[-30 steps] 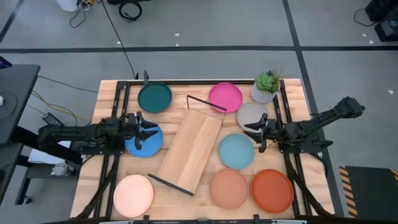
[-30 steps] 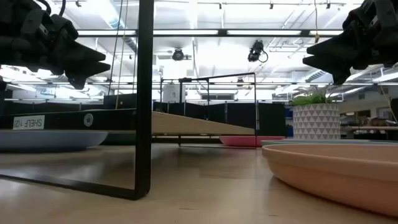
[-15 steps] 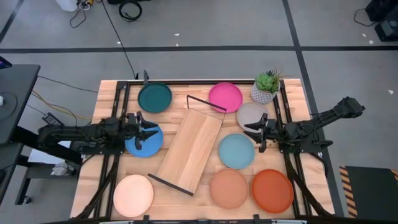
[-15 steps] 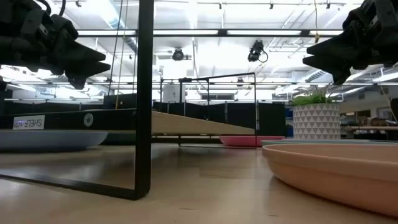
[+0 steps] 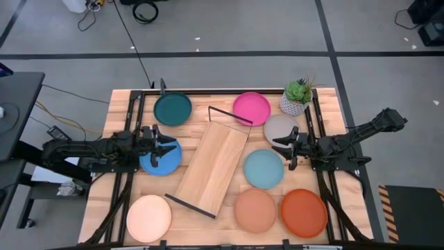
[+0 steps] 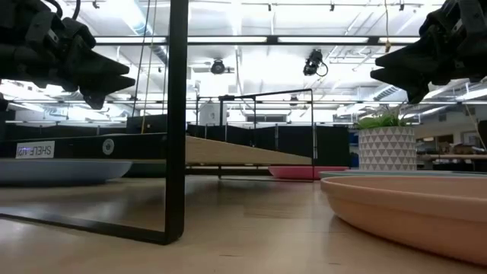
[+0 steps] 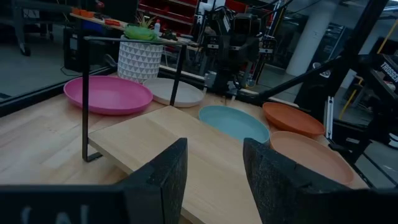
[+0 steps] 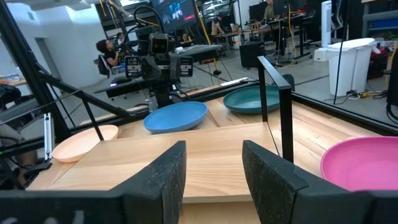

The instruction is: Place and stack plates onto a shelf

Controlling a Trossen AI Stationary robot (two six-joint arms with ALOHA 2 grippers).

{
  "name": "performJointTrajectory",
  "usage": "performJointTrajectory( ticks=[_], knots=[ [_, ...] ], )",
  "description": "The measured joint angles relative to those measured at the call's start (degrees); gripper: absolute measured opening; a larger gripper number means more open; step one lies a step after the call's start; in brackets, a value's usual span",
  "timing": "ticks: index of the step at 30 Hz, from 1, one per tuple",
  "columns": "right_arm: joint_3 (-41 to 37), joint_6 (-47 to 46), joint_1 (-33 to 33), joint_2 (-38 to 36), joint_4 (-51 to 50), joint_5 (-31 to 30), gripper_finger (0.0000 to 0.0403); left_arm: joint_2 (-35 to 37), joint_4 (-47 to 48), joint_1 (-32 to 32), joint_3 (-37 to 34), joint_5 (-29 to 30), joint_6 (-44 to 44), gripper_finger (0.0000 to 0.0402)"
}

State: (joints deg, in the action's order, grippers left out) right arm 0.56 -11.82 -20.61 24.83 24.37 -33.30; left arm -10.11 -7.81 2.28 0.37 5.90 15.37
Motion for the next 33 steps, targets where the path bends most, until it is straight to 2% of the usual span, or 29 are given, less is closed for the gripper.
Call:
performJointTrajectory(
  ticks=[18,22,26,33],
  knots=[
    [0.00,0.01,0.00,0.01,-0.01,0.00,0.0164,0.00,0.00,0.00,0.02,0.00,-0.01,0.0162],
    [0.00,6.63,0.29,0.00,0.24,-0.86,0.0164,0.02,-0.02,0.00,0.00,0.01,-0.02,0.0162],
    [0.00,9.92,1.30,0.00,4.21,-3.37,0.0164,0.00,-3.54,0.00,0.02,0.03,-0.08,0.0162],
    [0.00,10.09,2.10,0.01,11.10,-2.69,0.0164,-0.01,-7.23,0.00,0.00,0.04,0.02,0.0162]
  ],
)
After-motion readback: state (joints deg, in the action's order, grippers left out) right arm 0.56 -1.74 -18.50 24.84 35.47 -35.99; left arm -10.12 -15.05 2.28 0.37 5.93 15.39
